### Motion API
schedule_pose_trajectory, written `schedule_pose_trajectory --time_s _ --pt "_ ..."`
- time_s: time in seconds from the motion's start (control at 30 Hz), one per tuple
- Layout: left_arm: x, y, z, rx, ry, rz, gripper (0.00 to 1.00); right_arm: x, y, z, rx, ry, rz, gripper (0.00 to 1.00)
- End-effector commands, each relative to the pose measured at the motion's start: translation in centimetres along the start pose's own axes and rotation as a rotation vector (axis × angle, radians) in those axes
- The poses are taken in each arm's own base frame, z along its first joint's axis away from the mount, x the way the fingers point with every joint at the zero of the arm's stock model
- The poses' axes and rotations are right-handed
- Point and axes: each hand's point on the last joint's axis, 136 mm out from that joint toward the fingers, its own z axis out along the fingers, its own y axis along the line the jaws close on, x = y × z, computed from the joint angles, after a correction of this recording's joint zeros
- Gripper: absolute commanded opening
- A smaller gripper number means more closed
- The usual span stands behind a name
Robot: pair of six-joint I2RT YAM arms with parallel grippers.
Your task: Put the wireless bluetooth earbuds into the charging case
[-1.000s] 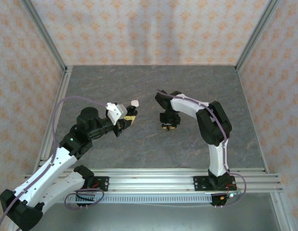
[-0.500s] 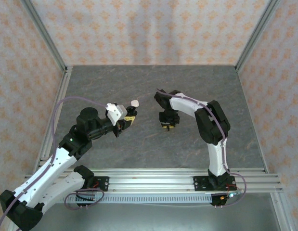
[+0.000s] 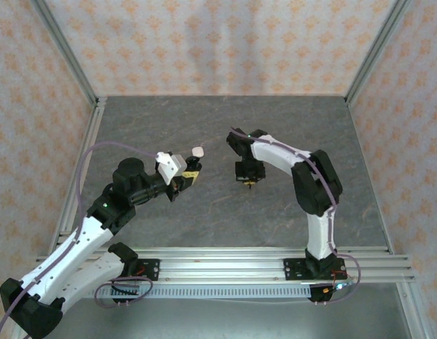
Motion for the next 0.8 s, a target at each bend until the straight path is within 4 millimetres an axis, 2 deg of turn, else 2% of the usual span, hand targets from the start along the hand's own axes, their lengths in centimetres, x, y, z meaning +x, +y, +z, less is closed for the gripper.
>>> schedule_pose_trajectory --time_s 0.0,0.13,0.3,0.4,0.53,0.77 --pt "-2.3 -0.1 0.4 0.024 -0.105 0.028 0.0 -2.4 -0.9 -10.3 0.032 -0.317 0.003 0.08" --pt "-4.0 0.4 1.2 0.026 -0.169 0.021 0.0 -2.8 -0.1 -19.5 -0.041 -0.612 0.012 0.05" --pt "-5.6 1.8 2.1 -0.034 -0.21 0.032 0.0 -1.3 3.4 -27.2 -0.242 -0.869 -0.025 0.05" --pt "-6.4 2.6 2.5 -0.073 -0.223 0.032 0.0 0.0 5.5 -30.6 -0.378 -0.984 -0.047 0.05" --pt "-7.5 3.1 2.8 -0.096 -0.254 0.016 0.0 1.6 7.9 -33.3 -0.551 -1.058 -0.078 0.02" --pt "-8.0 3.1 2.8 -0.098 -0.268 0.009 0.0 2.8 11.3 -34.7 -0.704 -1.076 -0.142 0.02"
